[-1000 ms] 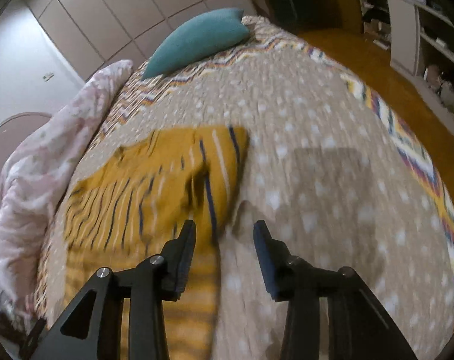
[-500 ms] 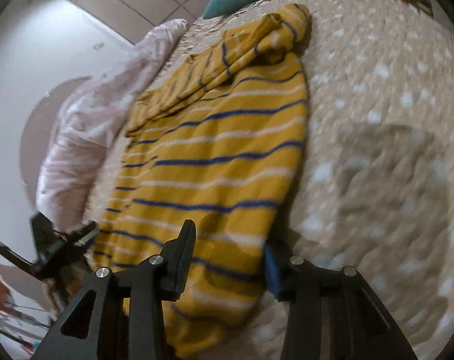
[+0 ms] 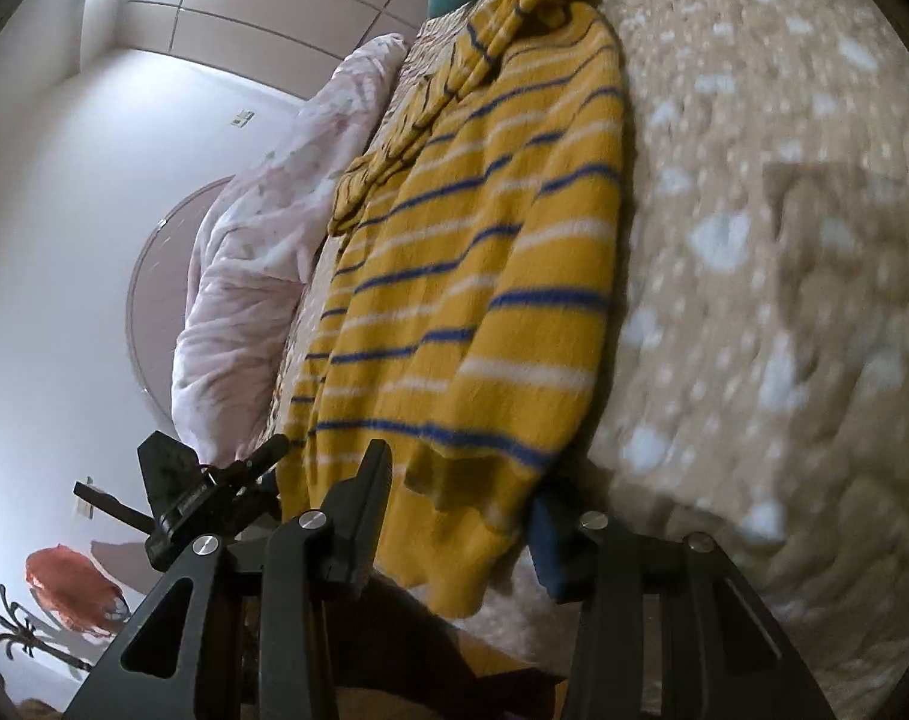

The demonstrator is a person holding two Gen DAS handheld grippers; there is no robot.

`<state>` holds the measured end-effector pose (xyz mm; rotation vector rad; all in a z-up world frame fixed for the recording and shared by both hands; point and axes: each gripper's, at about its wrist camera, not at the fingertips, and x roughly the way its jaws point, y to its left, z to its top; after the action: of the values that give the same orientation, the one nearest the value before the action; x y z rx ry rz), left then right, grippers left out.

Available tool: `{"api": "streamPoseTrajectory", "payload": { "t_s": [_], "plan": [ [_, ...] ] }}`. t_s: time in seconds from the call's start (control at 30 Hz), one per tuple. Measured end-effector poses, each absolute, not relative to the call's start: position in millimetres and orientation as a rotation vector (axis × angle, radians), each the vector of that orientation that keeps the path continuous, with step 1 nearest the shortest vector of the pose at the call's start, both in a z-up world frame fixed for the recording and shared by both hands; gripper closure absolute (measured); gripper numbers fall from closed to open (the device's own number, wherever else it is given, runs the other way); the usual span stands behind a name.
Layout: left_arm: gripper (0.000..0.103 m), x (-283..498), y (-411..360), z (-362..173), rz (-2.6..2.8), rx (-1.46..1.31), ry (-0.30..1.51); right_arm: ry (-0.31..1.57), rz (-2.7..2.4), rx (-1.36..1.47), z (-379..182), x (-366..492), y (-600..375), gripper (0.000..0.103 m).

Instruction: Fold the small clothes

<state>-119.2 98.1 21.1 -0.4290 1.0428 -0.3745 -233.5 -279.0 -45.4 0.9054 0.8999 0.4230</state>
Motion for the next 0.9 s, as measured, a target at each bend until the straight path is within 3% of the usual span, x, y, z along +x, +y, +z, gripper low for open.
{"api": "streamPoseTrajectory", "payload": {
  "t_s": [0.13, 0.17, 0.2, 0.23, 0.37, 0.53, 0.77, 0.9],
  "plan": [
    [0.046, -123.3, 82.7, 21.7, -0.330, -0.362, 1.029, 0.880, 0.401, 0.927, -45.2, -230.4, -269.8, 0.059],
    [0.056, -123.2, 80.2, 23.5, -0.304, -0.335, 1.031, 0.884, 0.386, 0.932, -45.6, -229.1, -269.4, 0.061],
    [0.084, -122.4, 80.1, 26.0, -0.268, -0.315, 1.034, 0.898, 0.369, 0.928, -46.5, -226.8, -269.1, 0.077],
    [0.095, -120.4, 81.7, 27.9, -0.246, -0.305, 1.040, 0.912, 0.362, 0.923, -46.1, -221.9, -267.9, 0.090],
    [0.093, -123.8, 102.1, 50.1, -0.256, -0.406, 1.017, 0.905, 0.355, 0.904, -31.7, -223.3, -273.0, 0.092],
    [0.093, -162.7, 92.1, 85.7, -0.345, -0.331, 0.963, 0.873, 0.363, 0.826, 5.8, -257.1, -288.9, 0.093],
    [0.093, -184.7, 71.7, 43.8, -0.337, -0.237, 1.103, 0.929, 0.285, 0.796, -7.2, -300.3, -296.5, 0.095],
    [0.093, -177.4, 76.5, 52.4, -0.342, -0.250, 1.061, 0.917, 0.297, 0.805, -3.8, -287.3, -297.5, 0.095]
  ]
}}
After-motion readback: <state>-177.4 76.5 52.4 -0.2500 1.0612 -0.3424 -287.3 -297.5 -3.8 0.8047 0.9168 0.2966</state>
